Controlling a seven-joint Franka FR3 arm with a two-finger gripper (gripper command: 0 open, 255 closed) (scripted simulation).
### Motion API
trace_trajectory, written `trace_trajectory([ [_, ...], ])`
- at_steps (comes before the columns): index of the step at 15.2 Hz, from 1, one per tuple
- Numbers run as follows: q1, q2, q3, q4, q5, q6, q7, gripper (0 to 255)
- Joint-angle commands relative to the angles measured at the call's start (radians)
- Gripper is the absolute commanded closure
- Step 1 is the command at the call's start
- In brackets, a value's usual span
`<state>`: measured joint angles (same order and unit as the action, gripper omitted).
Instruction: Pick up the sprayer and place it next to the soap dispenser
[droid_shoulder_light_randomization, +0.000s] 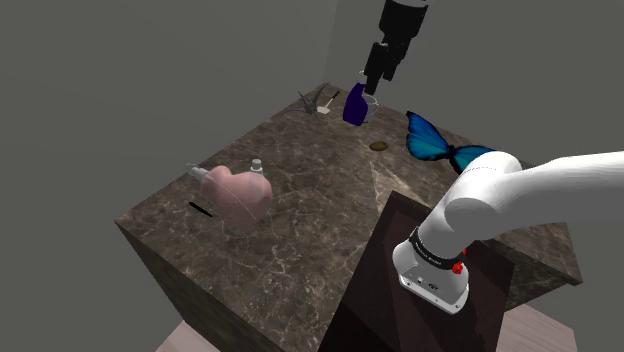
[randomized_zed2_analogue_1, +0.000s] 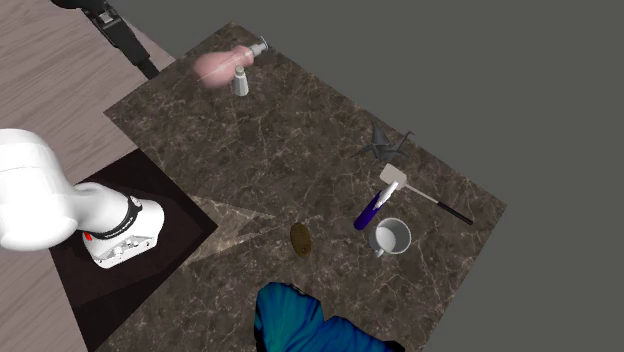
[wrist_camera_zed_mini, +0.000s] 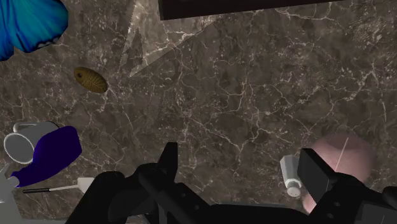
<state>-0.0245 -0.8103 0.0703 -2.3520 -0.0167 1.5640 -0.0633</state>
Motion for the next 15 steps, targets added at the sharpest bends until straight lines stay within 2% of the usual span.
trace_trajectory([
  [1, 0.000, 0.000, 0.000, 0.000, 0.000, 0.000, 0.000, 0],
  [8, -0.049, 0.144, -0.127, 0.025, -0.075, 0.127, -0.131, 0],
  [15, -0.084, 0.333, -0.247, 0.110, -0.110, 0.242, -0.259, 0],
])
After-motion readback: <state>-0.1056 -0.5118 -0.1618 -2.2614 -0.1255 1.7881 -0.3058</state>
